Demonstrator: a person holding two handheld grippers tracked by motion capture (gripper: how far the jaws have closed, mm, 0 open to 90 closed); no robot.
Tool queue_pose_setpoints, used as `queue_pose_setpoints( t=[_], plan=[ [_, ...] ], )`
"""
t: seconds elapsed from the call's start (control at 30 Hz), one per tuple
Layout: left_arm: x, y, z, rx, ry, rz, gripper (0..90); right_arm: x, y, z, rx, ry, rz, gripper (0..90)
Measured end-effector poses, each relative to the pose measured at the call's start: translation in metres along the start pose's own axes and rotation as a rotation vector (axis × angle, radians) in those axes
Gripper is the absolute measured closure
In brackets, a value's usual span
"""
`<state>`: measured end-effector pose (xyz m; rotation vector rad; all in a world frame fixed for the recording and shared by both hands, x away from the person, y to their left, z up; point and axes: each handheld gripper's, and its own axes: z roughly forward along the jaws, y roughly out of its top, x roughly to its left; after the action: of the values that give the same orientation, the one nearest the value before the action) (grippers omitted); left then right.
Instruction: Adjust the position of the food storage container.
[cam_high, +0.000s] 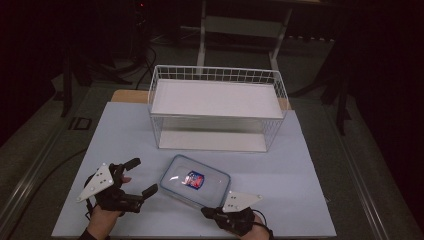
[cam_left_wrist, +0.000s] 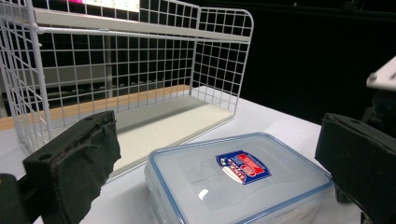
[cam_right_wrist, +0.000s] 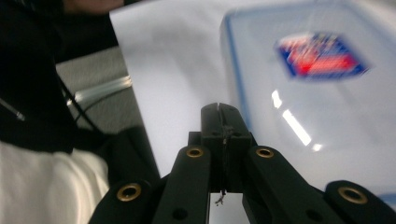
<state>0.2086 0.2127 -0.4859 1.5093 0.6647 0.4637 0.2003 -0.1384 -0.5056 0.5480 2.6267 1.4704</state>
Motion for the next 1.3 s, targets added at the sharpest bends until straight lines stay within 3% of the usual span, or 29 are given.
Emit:
queue_pose_setpoints(
  t=[0.13,0.27,0.5,1.3],
  plan=[
    [0.001,-0.001,0.001,0.005,-0.006,-0.003,0.0,0.000,-0.006,0.008,0.044,0.002,-0.009,90.0],
    [0.000,-0.002,0.001,0.006,-0.008,-0.001,0.0,0.000,-0.006,0.007,0.055,-0.014,-0.026,90.0],
    [0.000,-0.002,0.002,0.011,-0.014,-0.001,0.0,-0.012,-0.010,-0.003,0.043,-0.055,0.012,90.0],
    [-0.001,-0.004,0.004,0.024,-0.033,-0.010,0.0,-0.036,-0.015,-0.020,0.041,-0.158,0.008,90.0]
  ],
)
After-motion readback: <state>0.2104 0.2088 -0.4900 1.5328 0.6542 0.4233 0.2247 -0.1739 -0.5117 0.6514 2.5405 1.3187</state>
